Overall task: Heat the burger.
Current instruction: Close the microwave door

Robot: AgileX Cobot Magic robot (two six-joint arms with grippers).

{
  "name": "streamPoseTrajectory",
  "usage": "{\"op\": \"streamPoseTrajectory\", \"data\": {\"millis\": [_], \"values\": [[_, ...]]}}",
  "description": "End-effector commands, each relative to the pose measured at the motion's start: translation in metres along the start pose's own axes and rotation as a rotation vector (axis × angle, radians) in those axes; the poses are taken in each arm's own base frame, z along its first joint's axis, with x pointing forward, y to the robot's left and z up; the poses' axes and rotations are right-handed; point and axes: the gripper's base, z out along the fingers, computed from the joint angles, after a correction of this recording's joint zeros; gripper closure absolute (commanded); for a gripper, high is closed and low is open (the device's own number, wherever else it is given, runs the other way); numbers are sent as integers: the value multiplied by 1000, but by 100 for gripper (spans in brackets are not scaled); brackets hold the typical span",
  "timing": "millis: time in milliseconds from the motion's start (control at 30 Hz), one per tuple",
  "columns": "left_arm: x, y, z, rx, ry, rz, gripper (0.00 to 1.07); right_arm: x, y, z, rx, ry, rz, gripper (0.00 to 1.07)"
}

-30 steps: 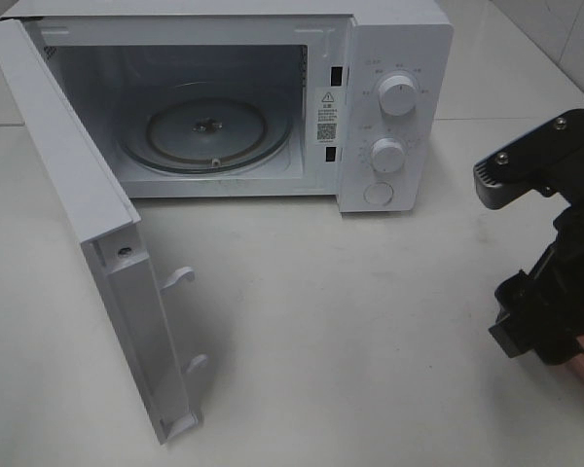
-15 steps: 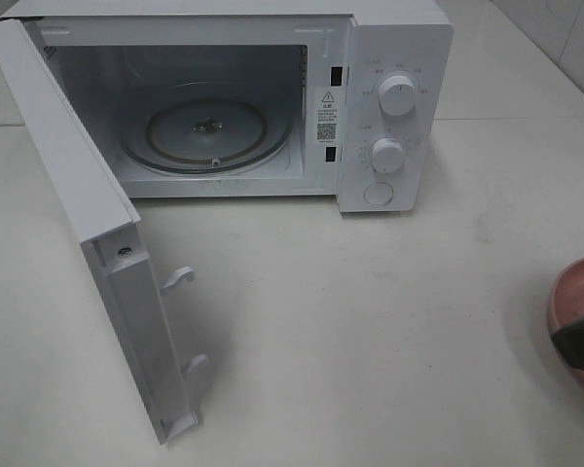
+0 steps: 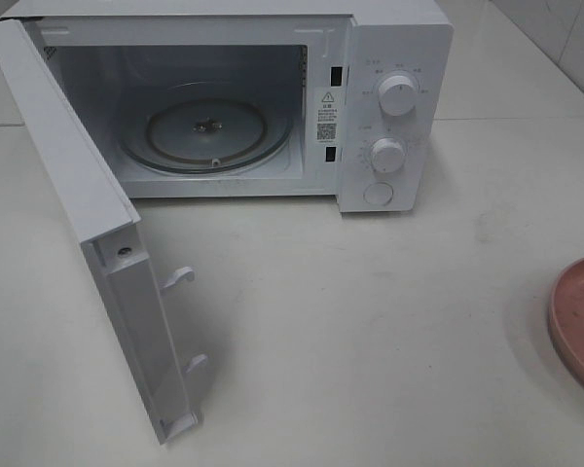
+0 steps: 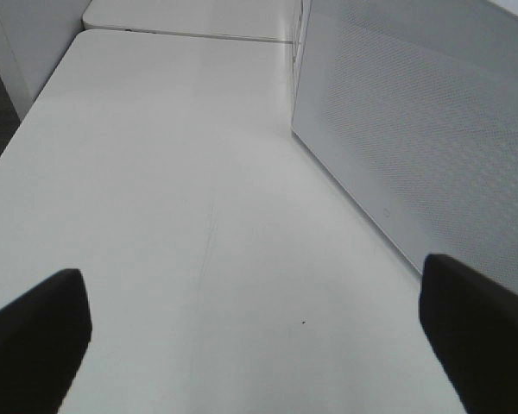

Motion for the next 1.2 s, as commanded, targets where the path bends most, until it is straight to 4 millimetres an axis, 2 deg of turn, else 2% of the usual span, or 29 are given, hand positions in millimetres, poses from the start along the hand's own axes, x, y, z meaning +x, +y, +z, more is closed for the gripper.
{"op": "streamPoseTrajectory", "data": {"millis": [33, 267, 667, 1200], "values": [[2, -1, -3, 4, -26, -5, 9, 10, -3, -4, 28, -26, 36, 31], [2, -1, -3, 4, -26, -5, 9, 35, 0, -18, 43, -160, 144, 31], [2, -1, -3, 4, -26, -5, 9, 59, 7, -36, 186, -360, 261, 31], [2, -1, -3, 4, -26, -5, 9, 60, 8, -36, 215, -375, 291, 31]]}}
